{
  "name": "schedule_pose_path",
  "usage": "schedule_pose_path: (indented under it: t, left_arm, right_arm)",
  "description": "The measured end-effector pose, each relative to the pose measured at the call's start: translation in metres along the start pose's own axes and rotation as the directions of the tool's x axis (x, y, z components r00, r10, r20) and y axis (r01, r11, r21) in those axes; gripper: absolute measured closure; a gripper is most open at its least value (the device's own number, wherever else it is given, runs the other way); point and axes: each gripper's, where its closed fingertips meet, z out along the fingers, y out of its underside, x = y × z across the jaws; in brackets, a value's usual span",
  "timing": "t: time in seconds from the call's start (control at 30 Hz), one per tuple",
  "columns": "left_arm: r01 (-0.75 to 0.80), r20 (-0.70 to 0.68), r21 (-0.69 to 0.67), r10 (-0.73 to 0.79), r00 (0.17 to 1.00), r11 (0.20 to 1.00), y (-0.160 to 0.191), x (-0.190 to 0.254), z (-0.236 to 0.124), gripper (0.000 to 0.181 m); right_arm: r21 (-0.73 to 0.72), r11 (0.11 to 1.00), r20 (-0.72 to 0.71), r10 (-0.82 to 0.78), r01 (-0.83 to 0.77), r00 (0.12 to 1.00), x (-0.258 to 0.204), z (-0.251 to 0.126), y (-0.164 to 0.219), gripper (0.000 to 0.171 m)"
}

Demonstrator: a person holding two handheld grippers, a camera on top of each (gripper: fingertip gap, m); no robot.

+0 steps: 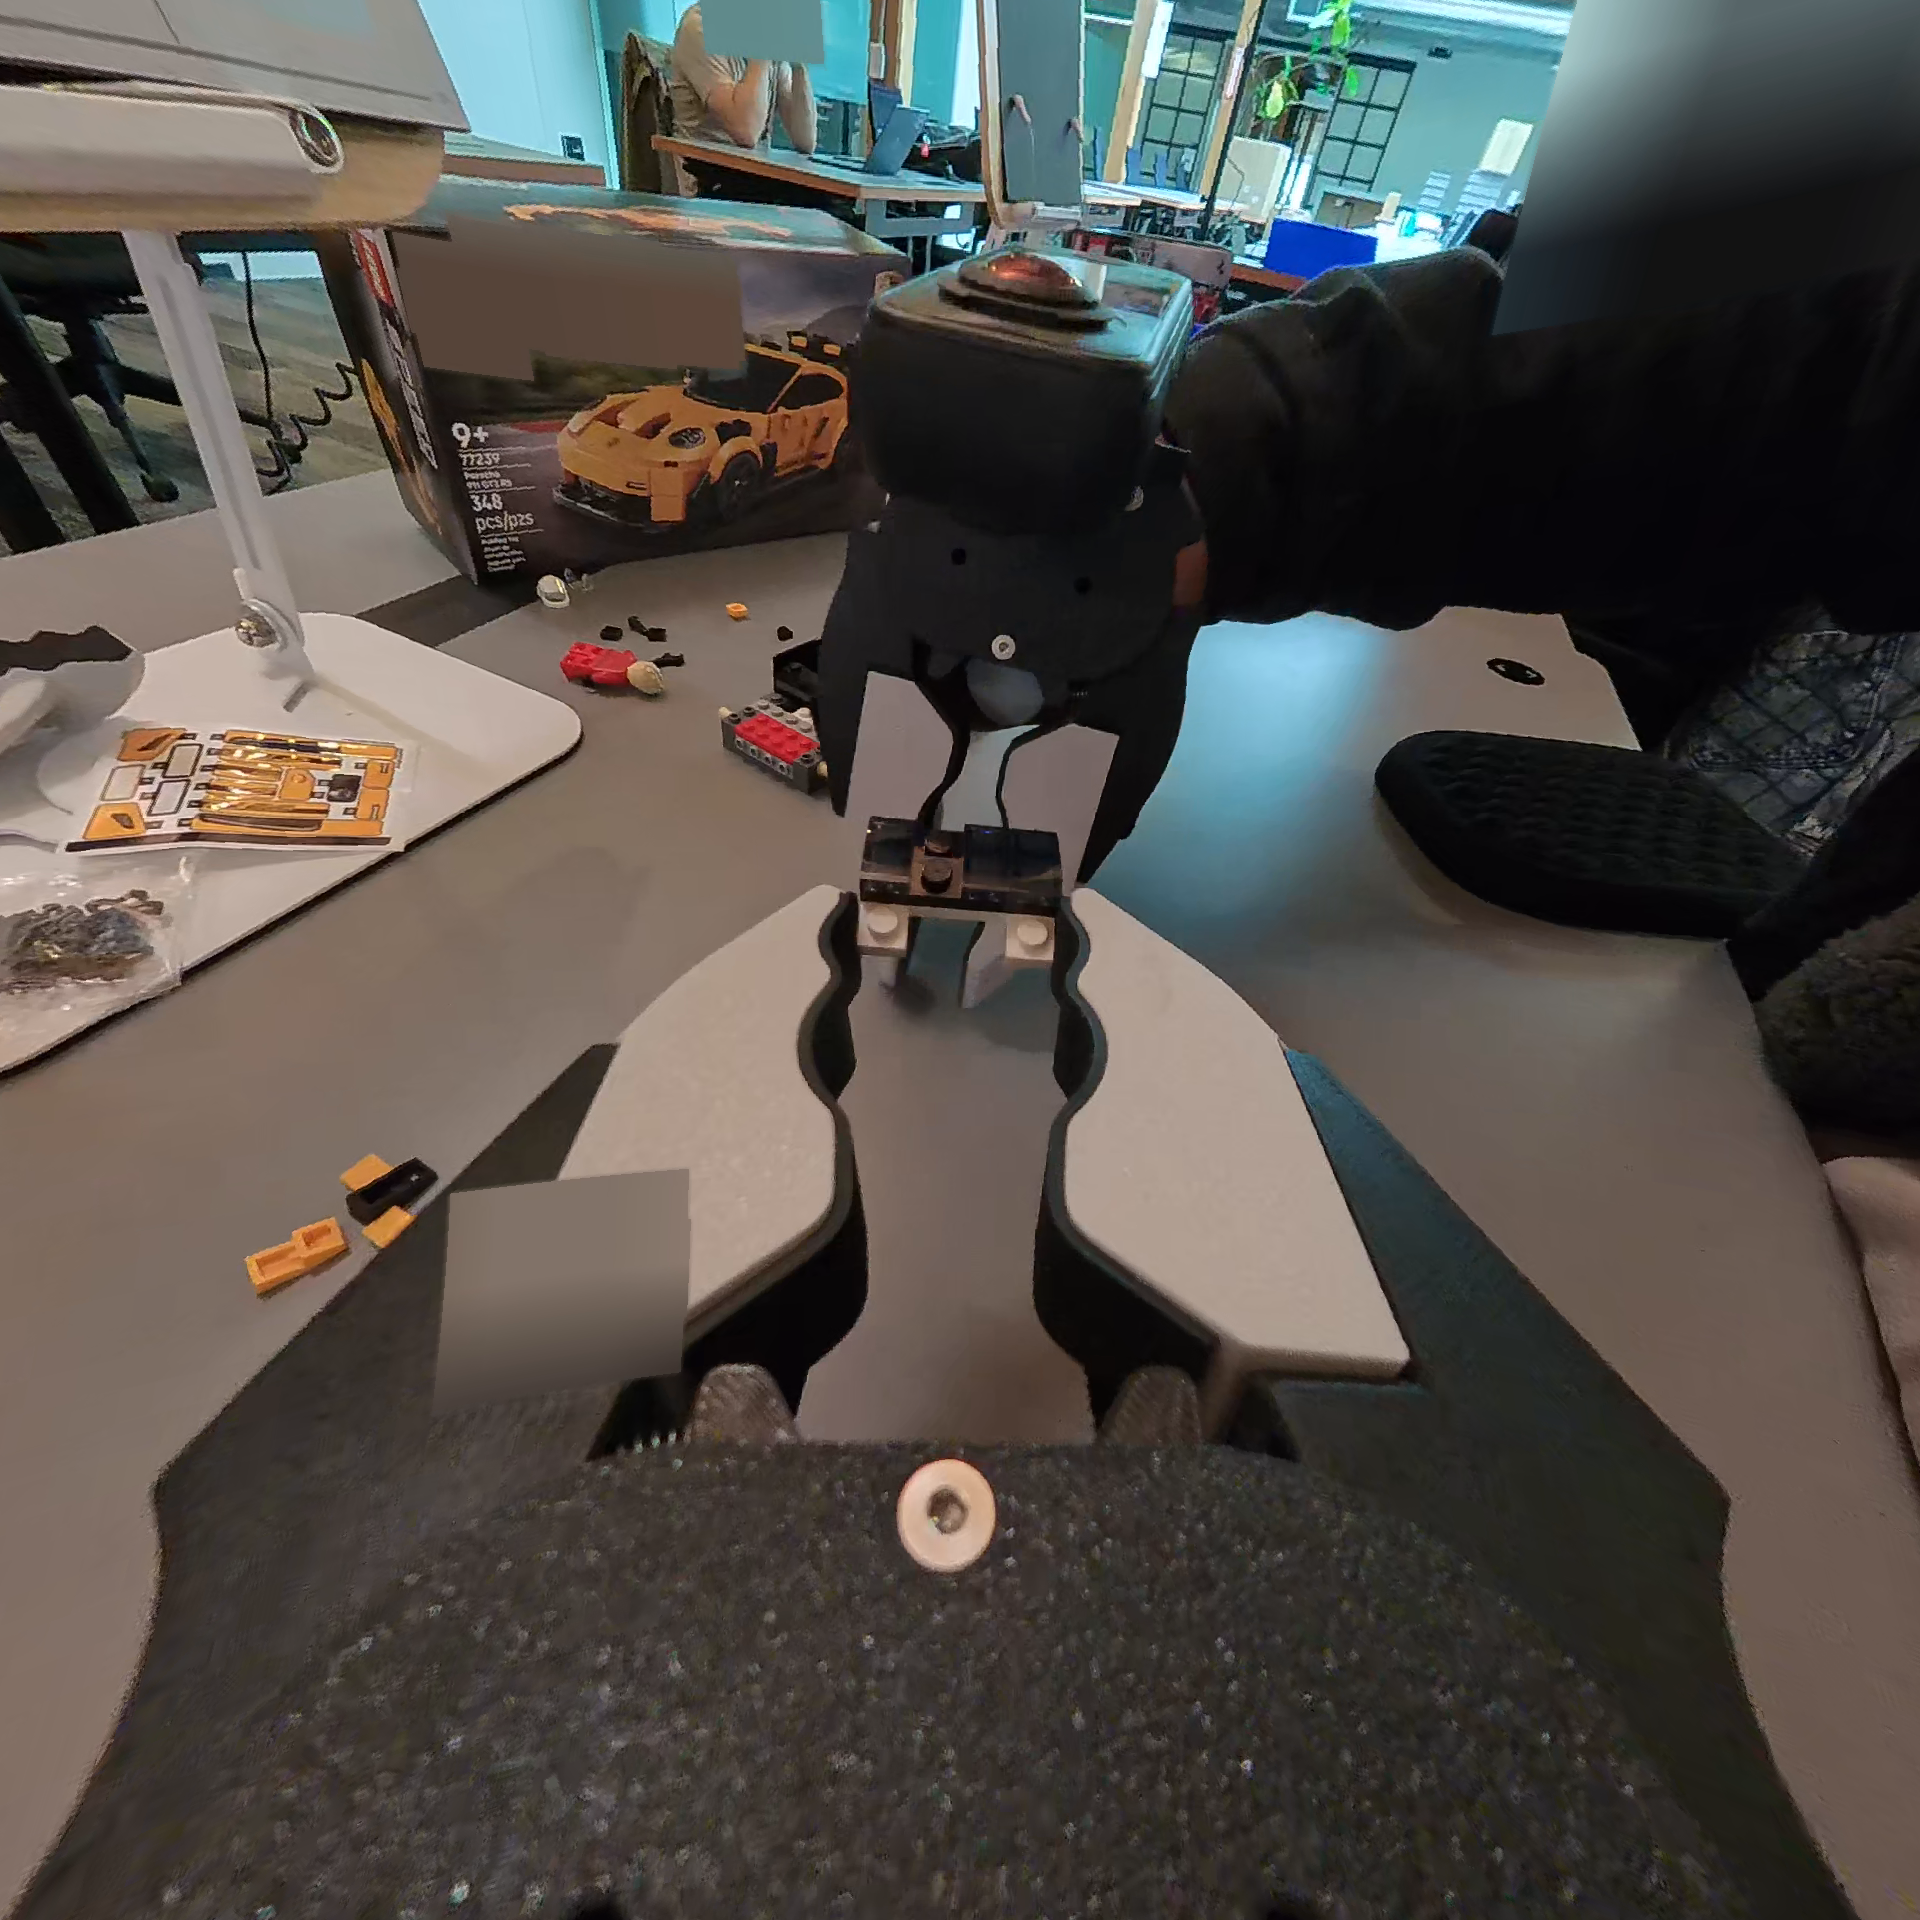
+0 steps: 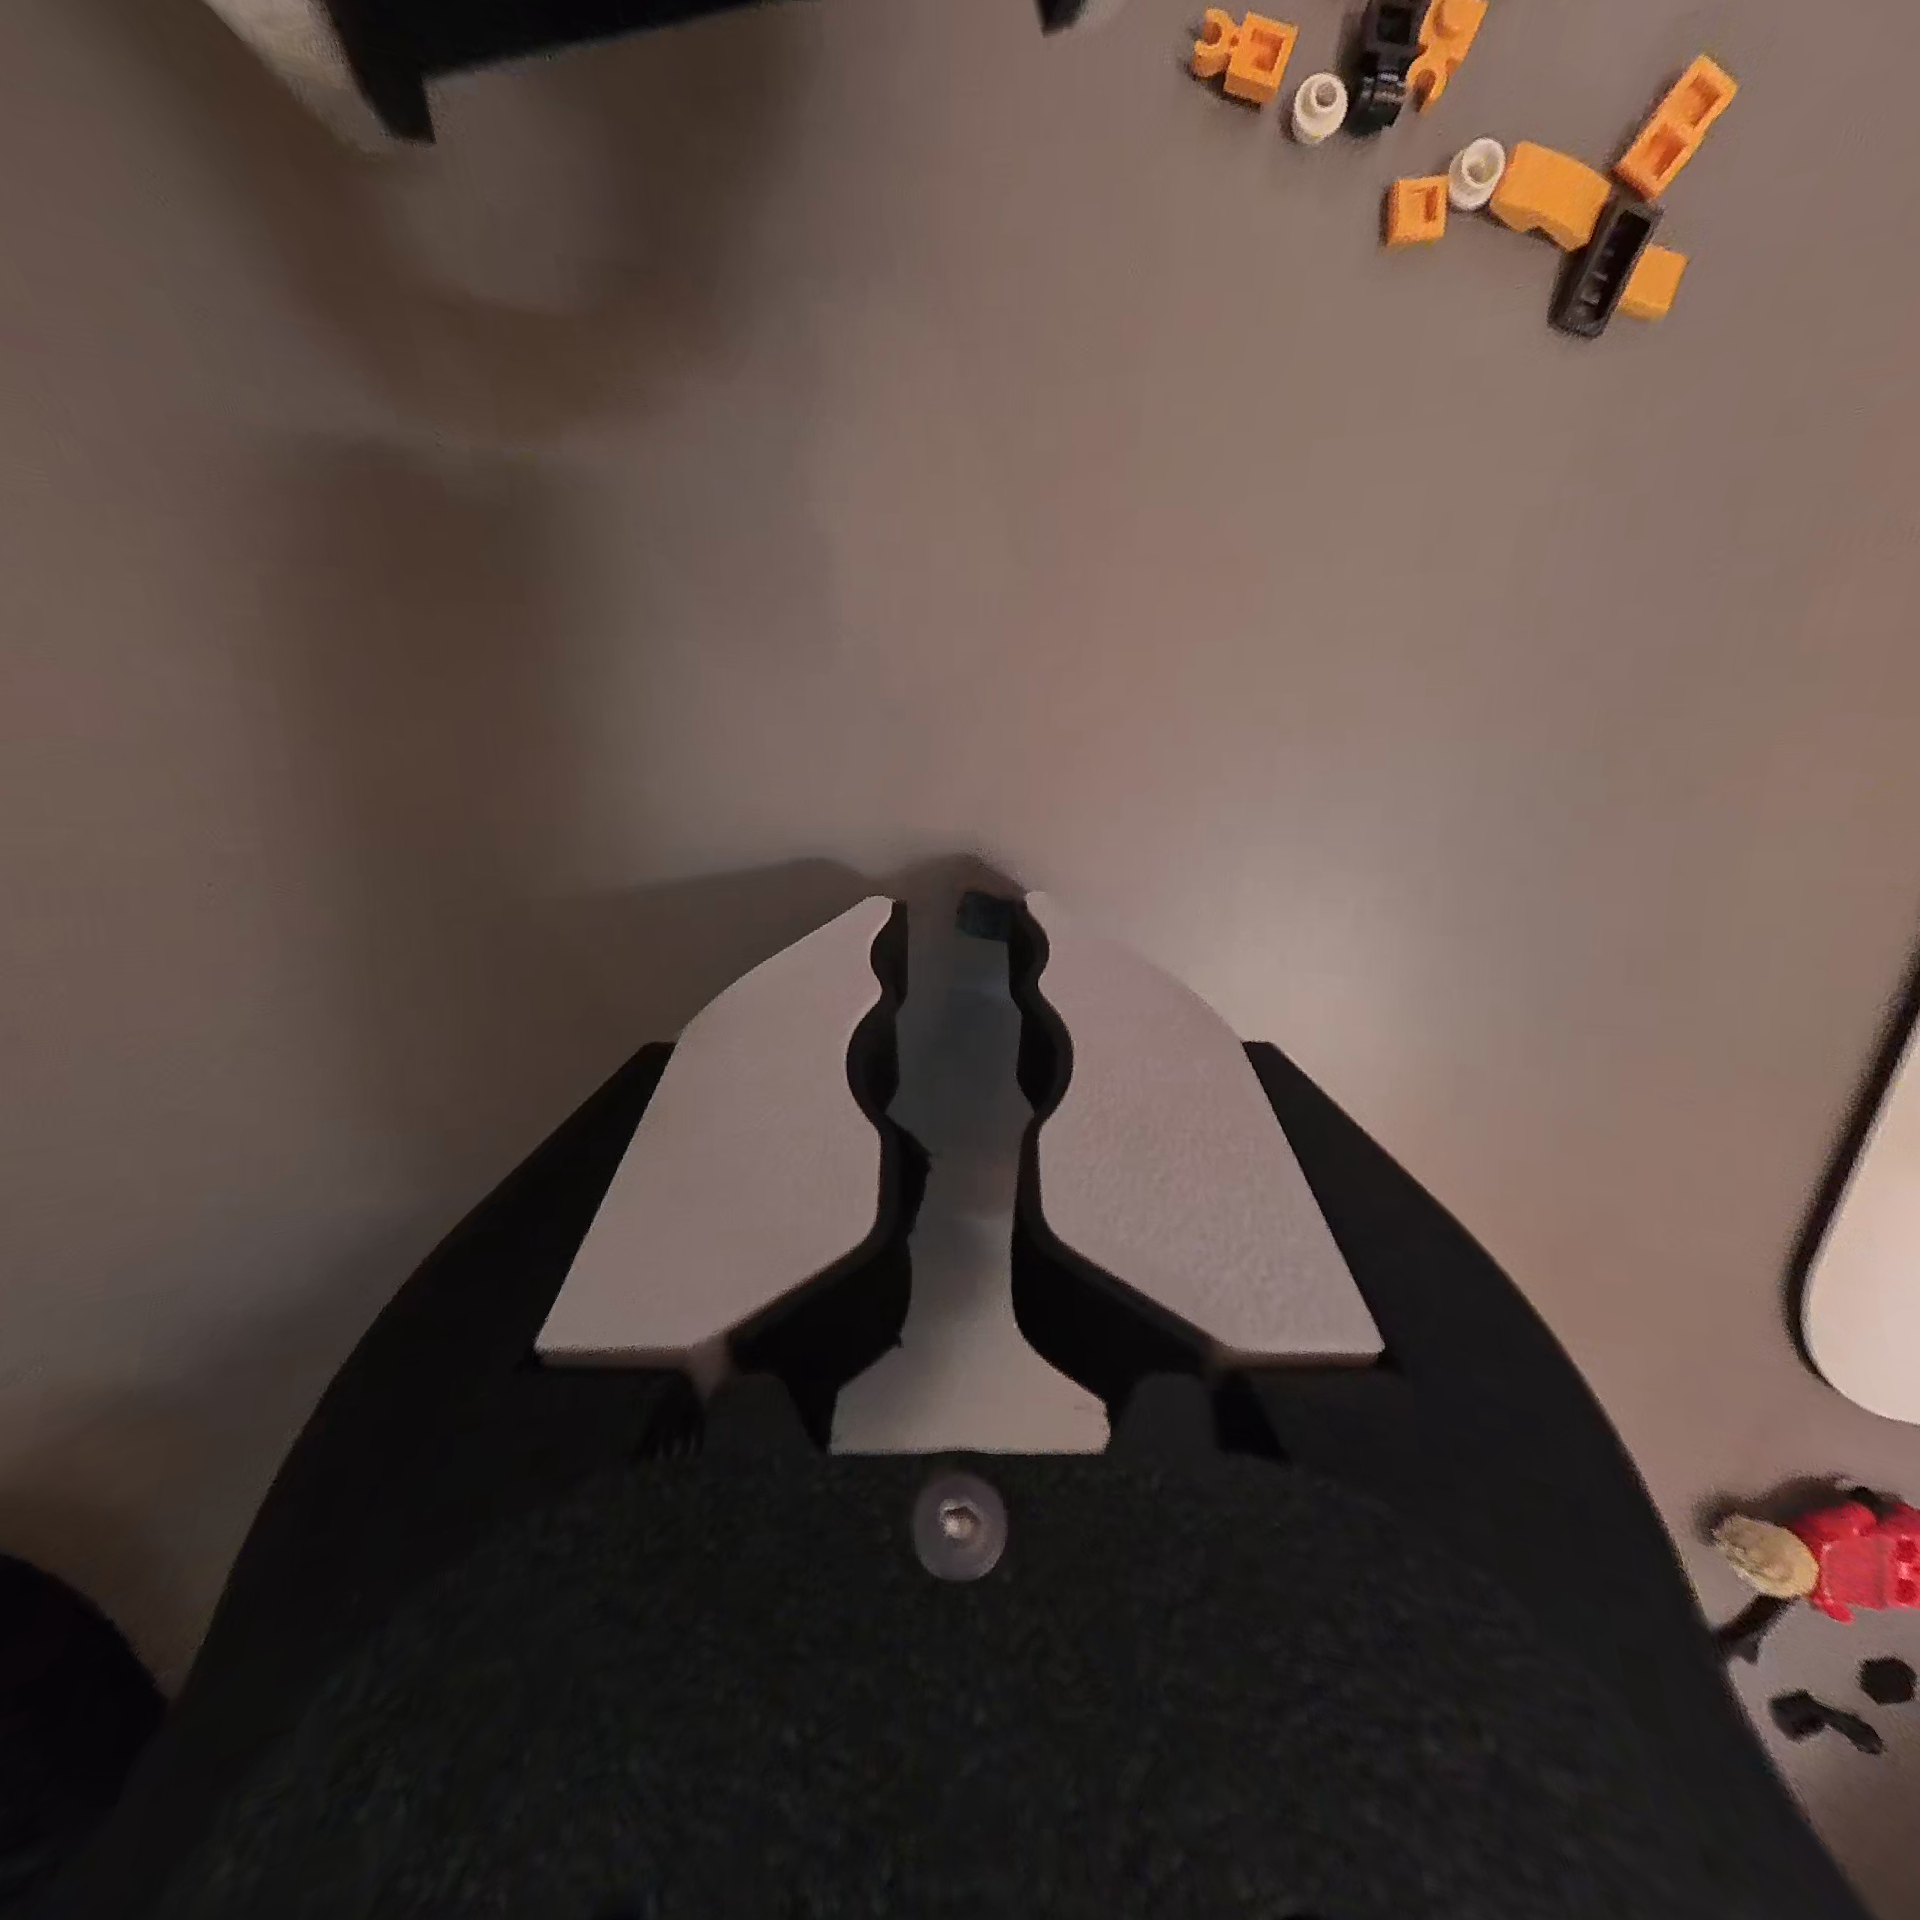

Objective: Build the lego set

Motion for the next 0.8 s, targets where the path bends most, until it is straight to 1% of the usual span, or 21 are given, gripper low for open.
schedule_pose_path:
  t: [0.23,0.3,0.43,0.47,0.5,0.53,0.57,0.6,0.63,0.67,0.7,0.77,0.8]
  left_arm:
    - [0.009,-0.002,-0.009,-0.009,1.0,1.0,0.002,0.0,0.001,0.146]
    - [0.009,-0.006,-0.011,-0.009,1.0,1.0,0.002,0.0,0.001,0.146]
    - [0.011,-0.007,-0.013,-0.011,1.0,1.0,0.003,0.001,0.001,0.146]
    - [0.013,-0.007,-0.014,-0.013,1.0,1.0,0.003,0.0,0.001,0.146]
    - [0.014,-0.006,-0.015,-0.014,1.0,1.0,0.003,0.0,0.001,0.146]
    - [0.015,-0.005,-0.016,-0.015,1.0,1.0,0.003,0.0,0.001,0.146]
    - [0.016,-0.005,-0.017,-0.016,1.0,1.0,0.003,0.0,0.001,0.146]
    - [0.018,-0.006,-0.017,-0.019,1.0,1.0,0.003,-0.001,0.001,0.146]
    - [0.021,-0.008,-0.017,-0.021,1.0,1.0,0.003,0.0,0.001,0.146]
    - [0.024,-0.01,-0.017,-0.024,1.0,1.0,0.004,0.0,0.001,0.146]
    - [0.027,-0.013,-0.019,-0.027,1.0,0.999,0.004,0.0,0.002,0.146]
    - [0.031,-0.018,-0.025,-0.031,0.999,0.999,0.006,0.001,0.003,0.146]
    - [0.032,-0.02,-0.029,-0.033,0.999,0.999,0.007,0.002,0.004,0.146]
  right_arm:
    - [-0.002,1.0,-0.068,-0.021,0.021,0.997,0.006,0.001,0.001,0.156]
    - [0.005,1.0,-0.102,-0.025,0.025,0.995,0.008,0.001,0.001,0.163]
    - [0.062,0.998,-0.138,-0.006,0.015,0.99,0.007,0.001,-0.004,0.164]
    - [0.112,0.994,-0.106,0.013,-0.001,0.994,-0.001,-0.001,-0.009,0.163]
    - [0.185,0.982,-0.036,0.048,-0.04,0.998,-0.013,-0.004,-0.018,0.163]
    - [0.272,0.956,0.061,0.098,-0.111,0.993,-0.027,-0.01,-0.029,0.163]
    - [0.352,0.912,0.188,0.153,-0.212,0.97,-0.043,-0.018,-0.04,0.163]
    - [0.392,0.861,0.334,0.195,-0.324,0.922,-0.06,-0.025,-0.048,0.163]
    - [0.386,0.819,0.465,0.224,-0.424,0.856,-0.076,-0.03,-0.051,0.163]
    - [0.361,0.789,0.552,0.249,-0.497,0.796,-0.088,-0.032,-0.052,0.163]
    - [0.337,0.767,0.596,0.276,-0.547,0.754,-0.095,-0.031,-0.05,0.163]
    - [0.259,0.753,0.617,0.353,-0.605,0.703,-0.102,-0.021,-0.039,0.161]
    - [0.229,0.755,0.587,0.396,-0.614,0.706,-0.1,-0.015,-0.03,0.16]
